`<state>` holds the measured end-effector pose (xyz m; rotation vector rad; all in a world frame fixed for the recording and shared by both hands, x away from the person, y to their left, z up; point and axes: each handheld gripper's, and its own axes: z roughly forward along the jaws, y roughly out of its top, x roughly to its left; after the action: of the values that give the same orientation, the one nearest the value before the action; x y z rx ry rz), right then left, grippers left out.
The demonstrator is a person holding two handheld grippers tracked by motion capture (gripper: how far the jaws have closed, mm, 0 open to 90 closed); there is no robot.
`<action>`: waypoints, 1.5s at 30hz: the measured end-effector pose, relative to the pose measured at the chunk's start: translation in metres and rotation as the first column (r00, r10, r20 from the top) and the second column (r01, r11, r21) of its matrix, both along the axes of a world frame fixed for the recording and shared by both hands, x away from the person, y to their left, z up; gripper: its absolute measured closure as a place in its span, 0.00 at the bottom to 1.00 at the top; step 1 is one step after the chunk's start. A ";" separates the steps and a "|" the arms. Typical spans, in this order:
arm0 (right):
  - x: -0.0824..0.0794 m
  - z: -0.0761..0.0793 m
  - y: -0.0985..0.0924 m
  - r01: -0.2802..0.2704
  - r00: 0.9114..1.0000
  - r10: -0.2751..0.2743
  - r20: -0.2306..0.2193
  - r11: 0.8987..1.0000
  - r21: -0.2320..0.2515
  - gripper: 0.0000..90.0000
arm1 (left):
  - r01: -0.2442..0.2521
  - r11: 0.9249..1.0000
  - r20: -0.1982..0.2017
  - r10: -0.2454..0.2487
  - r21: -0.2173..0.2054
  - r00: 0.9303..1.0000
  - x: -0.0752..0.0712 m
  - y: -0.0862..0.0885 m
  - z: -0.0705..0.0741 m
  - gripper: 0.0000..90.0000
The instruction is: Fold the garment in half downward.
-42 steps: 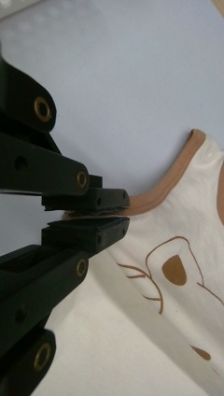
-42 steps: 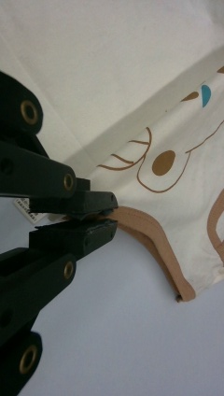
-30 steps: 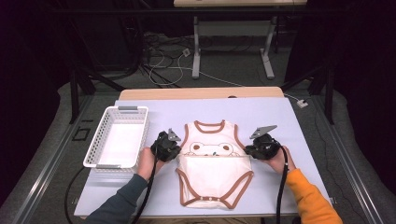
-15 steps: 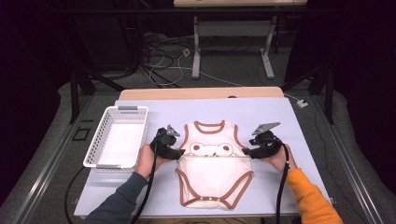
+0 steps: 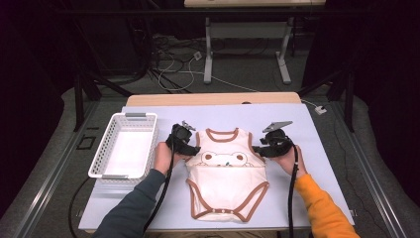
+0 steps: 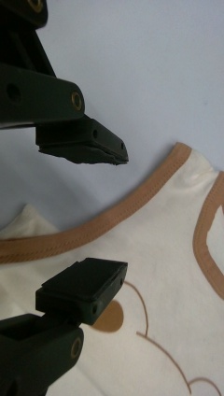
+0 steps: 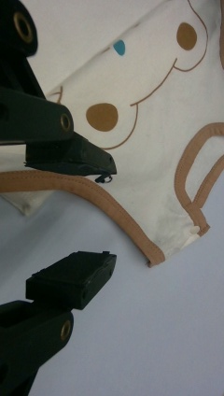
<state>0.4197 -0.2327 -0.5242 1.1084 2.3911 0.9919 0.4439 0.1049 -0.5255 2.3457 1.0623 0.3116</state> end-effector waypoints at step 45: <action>0.022 -0.028 0.022 0.008 0.994 -0.007 -0.111 1.000 0.009 0.92 | 0.038 0.999 -0.060 -0.039 -0.009 0.997 0.012 -0.014 -0.017 0.93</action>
<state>0.4415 -0.2104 -0.5527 1.2049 2.4697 0.9640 0.4561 0.0914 -0.5422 2.3787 1.0434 0.2225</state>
